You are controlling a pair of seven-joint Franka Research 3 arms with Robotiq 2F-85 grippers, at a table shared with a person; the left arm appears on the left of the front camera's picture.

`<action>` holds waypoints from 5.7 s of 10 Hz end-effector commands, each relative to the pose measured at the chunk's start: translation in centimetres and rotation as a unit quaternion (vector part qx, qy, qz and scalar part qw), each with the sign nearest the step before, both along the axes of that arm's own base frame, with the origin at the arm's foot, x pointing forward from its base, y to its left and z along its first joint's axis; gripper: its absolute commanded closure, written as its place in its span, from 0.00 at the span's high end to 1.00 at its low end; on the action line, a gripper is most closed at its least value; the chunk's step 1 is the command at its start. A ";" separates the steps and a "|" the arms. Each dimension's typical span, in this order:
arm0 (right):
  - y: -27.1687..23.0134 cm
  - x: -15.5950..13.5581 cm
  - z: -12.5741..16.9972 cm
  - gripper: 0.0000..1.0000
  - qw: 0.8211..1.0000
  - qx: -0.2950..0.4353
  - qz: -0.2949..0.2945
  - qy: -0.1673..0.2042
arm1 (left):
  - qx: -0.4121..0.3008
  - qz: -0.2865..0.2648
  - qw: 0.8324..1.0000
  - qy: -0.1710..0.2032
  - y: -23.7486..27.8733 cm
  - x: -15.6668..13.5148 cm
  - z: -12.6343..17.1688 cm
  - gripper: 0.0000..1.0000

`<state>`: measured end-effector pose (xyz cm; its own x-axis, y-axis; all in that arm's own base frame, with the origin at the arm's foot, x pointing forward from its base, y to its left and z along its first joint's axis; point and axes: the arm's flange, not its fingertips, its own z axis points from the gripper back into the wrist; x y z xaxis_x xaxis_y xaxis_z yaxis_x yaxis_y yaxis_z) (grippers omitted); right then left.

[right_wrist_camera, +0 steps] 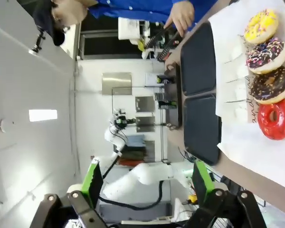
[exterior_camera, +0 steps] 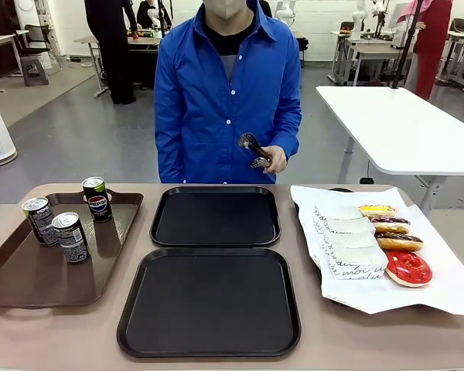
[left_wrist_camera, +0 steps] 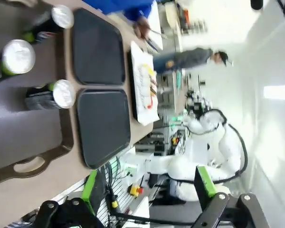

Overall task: Set up donuts and drinks on trays.
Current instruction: Pick up one Pepsi coke and place it on the Flat Tray.

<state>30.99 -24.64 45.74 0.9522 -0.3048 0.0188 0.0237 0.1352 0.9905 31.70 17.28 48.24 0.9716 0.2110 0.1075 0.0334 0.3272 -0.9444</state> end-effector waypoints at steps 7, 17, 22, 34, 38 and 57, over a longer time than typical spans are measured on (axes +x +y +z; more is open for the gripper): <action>-3.0 -1.8 1.0 1.00 1.000 0.001 -0.027 0.001 | -0.029 0.048 0.998 0.039 2.7 0.0 -2.8 1.00; -3.0 -1.8 1.0 1.00 1.000 0.001 -0.027 0.001 | -0.029 0.048 0.998 0.039 2.7 0.0 -2.8 1.00; -3.0 -1.8 1.0 1.00 1.000 0.001 -0.027 0.001 | -0.029 0.048 0.998 0.039 2.7 0.0 -2.8 1.00; -3.0 -1.8 1.0 1.00 1.000 0.001 -0.027 0.001 | 0.413 -0.037 0.906 -0.086 -16.4 -1.3 6.5 1.00; -3.0 -1.8 1.0 1.00 1.000 0.001 -0.027 0.001 | 0.520 -0.020 0.852 -0.059 -21.0 0.6 2.8 1.00; -3.0 -1.8 1.0 1.00 1.000 0.001 -0.027 0.001 | 0.658 -0.007 0.753 0.024 -26.0 7.1 -3.2 1.00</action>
<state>29.20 -27.68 46.80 0.9334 -0.3584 0.0195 0.0354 0.1458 0.9887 37.75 -7.22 44.35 0.9745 -0.0762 0.2112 0.0327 0.9788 0.2023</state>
